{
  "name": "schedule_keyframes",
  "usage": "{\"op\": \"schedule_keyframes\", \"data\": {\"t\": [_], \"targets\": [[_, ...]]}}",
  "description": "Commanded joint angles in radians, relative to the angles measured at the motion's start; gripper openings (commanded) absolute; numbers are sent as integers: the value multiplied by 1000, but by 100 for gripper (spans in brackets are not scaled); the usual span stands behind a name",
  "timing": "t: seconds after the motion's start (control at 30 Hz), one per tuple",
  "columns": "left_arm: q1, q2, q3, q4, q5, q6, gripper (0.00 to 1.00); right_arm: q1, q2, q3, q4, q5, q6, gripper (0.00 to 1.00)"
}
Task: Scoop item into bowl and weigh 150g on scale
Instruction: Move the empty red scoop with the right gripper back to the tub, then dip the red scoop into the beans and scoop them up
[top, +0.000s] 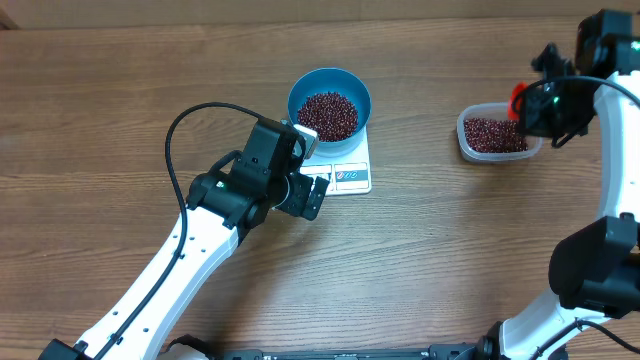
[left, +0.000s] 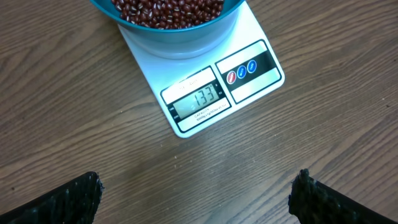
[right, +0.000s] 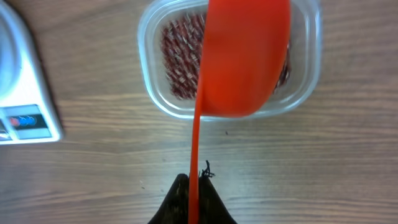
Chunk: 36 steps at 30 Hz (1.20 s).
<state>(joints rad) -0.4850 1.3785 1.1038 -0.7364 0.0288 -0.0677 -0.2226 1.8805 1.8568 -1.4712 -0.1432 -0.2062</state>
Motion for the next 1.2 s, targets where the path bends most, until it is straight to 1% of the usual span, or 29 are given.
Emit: {"op": "schedule_keyframes", "data": {"t": [0.0, 0.27, 0.7, 0.9, 1.17], "targets": [[-7, 2, -3, 1, -3, 23, 100, -3, -21, -80, 48, 56, -3, 4], [-7, 2, -3, 1, -3, 23, 100, -2, -5, -181, 161, 57, -5, 4], [-7, 2, -3, 1, -3, 23, 99, -2, 143, -181, 180, 63, -18, 4], [-7, 2, -3, 1, -3, 23, 100, -2, 153, -181, 218, 29, -5, 4], [-7, 2, -3, 1, -3, 23, 100, 2, 192, -181, 204, -8, -5, 4]]}}
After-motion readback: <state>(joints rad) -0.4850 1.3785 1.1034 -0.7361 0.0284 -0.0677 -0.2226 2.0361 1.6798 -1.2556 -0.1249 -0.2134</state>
